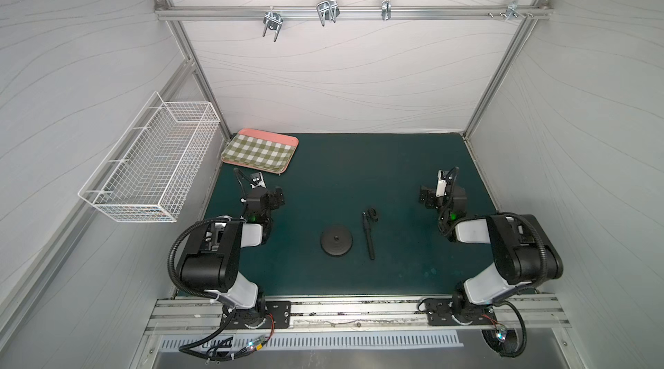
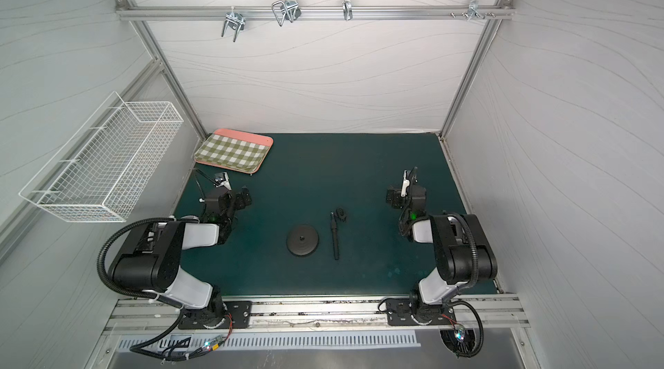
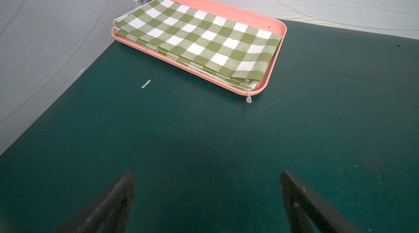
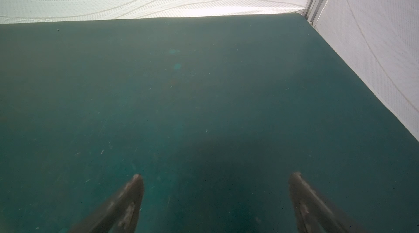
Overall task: Assemble a microphone stand
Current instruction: Pick up the microphone stand pole from the center of the board.
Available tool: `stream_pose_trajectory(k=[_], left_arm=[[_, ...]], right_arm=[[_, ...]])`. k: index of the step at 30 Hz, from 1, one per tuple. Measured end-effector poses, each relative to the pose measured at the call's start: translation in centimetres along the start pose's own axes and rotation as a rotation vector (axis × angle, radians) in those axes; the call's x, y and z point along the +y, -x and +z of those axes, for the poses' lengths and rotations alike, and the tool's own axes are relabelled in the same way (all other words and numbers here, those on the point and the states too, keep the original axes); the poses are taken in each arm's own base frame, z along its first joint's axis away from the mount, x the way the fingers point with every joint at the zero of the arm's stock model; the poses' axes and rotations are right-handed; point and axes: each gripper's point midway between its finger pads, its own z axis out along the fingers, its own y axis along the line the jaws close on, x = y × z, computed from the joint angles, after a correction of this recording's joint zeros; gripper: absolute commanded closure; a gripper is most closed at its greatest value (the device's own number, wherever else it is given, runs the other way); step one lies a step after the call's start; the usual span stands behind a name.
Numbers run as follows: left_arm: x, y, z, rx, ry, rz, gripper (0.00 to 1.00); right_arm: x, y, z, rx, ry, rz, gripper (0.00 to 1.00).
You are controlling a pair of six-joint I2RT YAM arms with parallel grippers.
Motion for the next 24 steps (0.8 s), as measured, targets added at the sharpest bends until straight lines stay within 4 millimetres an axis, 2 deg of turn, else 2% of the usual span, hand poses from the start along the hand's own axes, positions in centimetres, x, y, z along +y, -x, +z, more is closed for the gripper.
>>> stream_pose_trajectory(k=[24], left_arm=[[0.01, -0.02, 0.0, 0.001, 0.0, 0.0, 0.0]], right_arm=[[0.2, -0.03, 0.01, 0.001, 0.015, 0.002, 0.01]])
